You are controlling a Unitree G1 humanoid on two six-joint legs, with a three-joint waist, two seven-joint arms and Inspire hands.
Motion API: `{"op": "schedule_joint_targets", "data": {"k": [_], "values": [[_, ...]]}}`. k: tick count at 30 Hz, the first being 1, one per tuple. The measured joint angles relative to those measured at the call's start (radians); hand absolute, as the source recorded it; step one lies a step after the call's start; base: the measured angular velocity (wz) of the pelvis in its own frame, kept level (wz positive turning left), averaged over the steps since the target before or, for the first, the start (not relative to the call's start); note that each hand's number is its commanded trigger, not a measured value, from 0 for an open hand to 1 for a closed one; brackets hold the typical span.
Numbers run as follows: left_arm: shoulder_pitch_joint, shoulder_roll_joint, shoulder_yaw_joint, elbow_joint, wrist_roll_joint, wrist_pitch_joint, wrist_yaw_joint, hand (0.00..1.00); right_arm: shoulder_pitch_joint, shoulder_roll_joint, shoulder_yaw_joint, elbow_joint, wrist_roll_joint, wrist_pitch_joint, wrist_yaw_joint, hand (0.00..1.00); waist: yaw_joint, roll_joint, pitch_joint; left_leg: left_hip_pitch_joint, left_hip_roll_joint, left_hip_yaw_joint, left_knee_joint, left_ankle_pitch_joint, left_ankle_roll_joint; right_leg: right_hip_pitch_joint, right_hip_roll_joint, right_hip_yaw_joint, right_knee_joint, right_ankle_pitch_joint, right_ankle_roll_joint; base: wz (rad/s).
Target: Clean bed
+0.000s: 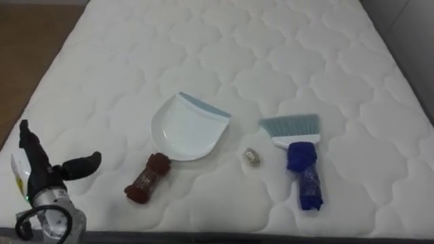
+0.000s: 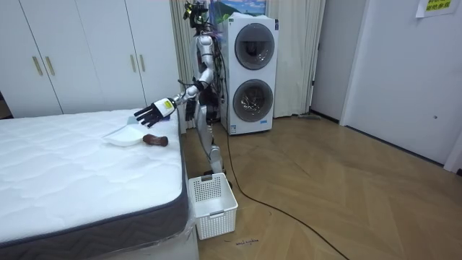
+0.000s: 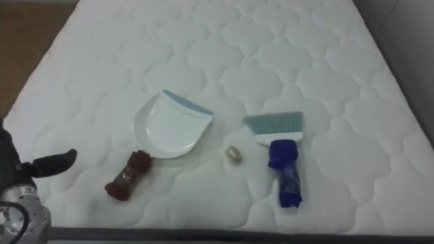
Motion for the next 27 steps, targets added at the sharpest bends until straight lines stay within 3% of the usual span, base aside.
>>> {"op": "schedule_joint_targets", "data": {"k": [6,10,14,17,20,27], "values": [[-0.043,0.000,-0.076,0.115,-0.003,-0.001,-0.005,0.00,-0.014,0.003,0.050,0.025,0.070,0.002,-0.014,0.00,-0.009,-0.005,0.0086,-0.080,-0.001,0.002,0.037,0.000,0.000,-0.078,-0.007,-0.003,0.028,0.001,-0.002,0.01],[-0.067,-0.002,-0.152,0.170,-0.023,-0.004,-0.005,0.00,-0.040,0.013,0.084,0.029,0.129,0.000,-0.054,0.00,-0.027,0.014,0.0206,-0.130,0.001,0.001,0.059,-0.001,0.002,-0.118,-0.015,-0.035,0.041,0.003,-0.003,0.04],[-0.111,-0.012,-0.161,0.191,-0.023,-0.005,-0.006,0.00,-0.093,0.043,0.106,0.043,0.149,-0.006,-0.093,0.00,-0.039,0.041,0.0259,-0.188,0.007,0.001,0.100,-0.005,0.006,-0.168,-0.017,-0.052,0.071,0.006,-0.009,0.05],[-0.149,-0.012,-0.162,0.212,-0.023,-0.007,-0.006,0.00,-0.127,0.043,0.141,0.062,0.152,-0.012,-0.100,0.00,-0.035,0.054,0.0269,-0.205,0.006,0.006,0.101,-0.004,0.007,-0.198,-0.020,-0.048,0.091,0.006,-0.010,-0.06],[-0.190,-0.011,-0.161,0.264,-0.032,-0.013,-0.007,0.00,-0.160,0.042,0.167,0.082,0.157,-0.013,-0.107,0.00,-0.032,0.053,0.0285,-0.216,0.004,0.027,0.102,-0.002,0.011,-0.222,-0.028,-0.048,0.104,0.005,-0.012,-0.16],[-0.220,-0.011,-0.163,0.297,-0.044,-0.016,0.000,0.00,-0.160,0.041,0.186,0.088,0.205,-0.021,-0.128,0.00,-0.036,0.039,0.0317,-0.293,0.006,0.058,0.124,0.006,0.022,-0.317,-0.045,-0.044,0.142,0.005,-0.012,-0.09]]}}
